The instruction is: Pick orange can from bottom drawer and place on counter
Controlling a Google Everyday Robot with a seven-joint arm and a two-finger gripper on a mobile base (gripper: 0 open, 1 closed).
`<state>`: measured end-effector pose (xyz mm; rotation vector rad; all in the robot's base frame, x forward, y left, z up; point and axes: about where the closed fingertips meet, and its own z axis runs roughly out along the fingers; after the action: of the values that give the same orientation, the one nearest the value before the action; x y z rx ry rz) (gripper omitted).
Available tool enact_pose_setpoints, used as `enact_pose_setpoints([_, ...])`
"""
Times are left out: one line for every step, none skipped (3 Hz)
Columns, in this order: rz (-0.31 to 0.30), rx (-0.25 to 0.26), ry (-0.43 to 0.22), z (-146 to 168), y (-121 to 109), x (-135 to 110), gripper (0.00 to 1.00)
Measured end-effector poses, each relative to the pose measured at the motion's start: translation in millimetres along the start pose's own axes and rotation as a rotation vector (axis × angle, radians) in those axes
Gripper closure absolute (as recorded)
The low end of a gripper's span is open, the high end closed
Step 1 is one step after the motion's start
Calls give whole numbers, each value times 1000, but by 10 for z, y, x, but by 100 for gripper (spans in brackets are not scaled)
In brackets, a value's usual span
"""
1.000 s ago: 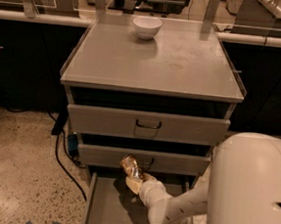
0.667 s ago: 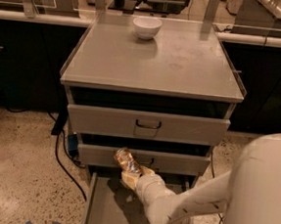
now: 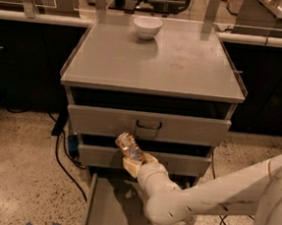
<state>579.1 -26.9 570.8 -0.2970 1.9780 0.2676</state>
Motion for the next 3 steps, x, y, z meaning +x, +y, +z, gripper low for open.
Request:
enact_pose_setpoints([-4,-23,-31,-93,57,-219,100])
enact_pose_setpoints([2,-42,-113,-357,115,-687,100])
enact_pose_setpoints([24,-38,-225,-582,-9,-1298,100])
